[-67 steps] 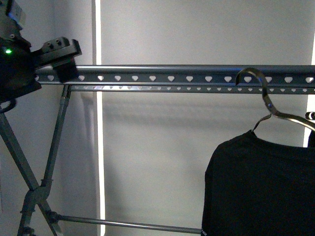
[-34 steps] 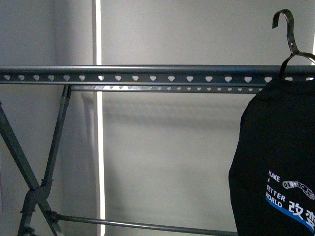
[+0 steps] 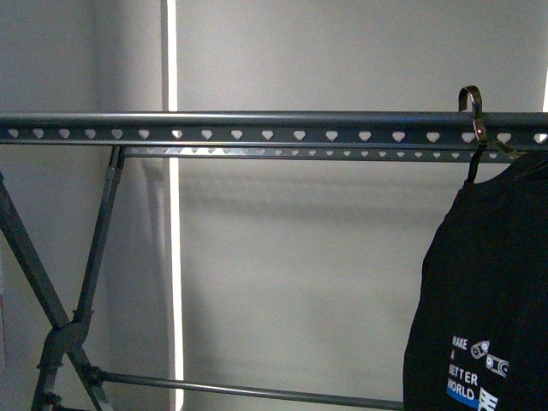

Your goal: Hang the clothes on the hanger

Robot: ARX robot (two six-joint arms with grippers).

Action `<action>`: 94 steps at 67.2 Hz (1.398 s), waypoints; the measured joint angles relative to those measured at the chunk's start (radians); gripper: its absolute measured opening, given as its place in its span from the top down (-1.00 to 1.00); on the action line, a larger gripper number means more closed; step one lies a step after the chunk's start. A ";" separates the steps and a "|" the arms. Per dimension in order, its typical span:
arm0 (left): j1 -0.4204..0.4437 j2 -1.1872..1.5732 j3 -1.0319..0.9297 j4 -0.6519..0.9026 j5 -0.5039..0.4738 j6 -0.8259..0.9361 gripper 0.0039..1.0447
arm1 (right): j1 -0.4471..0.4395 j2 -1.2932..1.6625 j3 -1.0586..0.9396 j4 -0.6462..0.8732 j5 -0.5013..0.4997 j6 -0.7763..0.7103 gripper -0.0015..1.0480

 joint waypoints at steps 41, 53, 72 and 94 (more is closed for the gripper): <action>0.000 -0.286 -0.108 -0.161 -0.001 0.001 0.94 | -0.054 0.093 0.070 0.004 0.069 0.109 0.94; 0.000 -0.374 -0.108 -0.240 0.000 0.001 0.94 | -0.055 0.098 0.002 0.057 0.065 0.055 0.67; 0.000 -0.490 -0.108 -0.355 0.000 0.001 0.94 | 0.003 -0.092 -0.281 0.288 0.228 -0.230 -0.27; 0.000 -0.586 -0.108 -0.450 0.000 0.000 0.84 | 0.126 -0.900 -0.999 0.506 0.388 -0.629 -0.86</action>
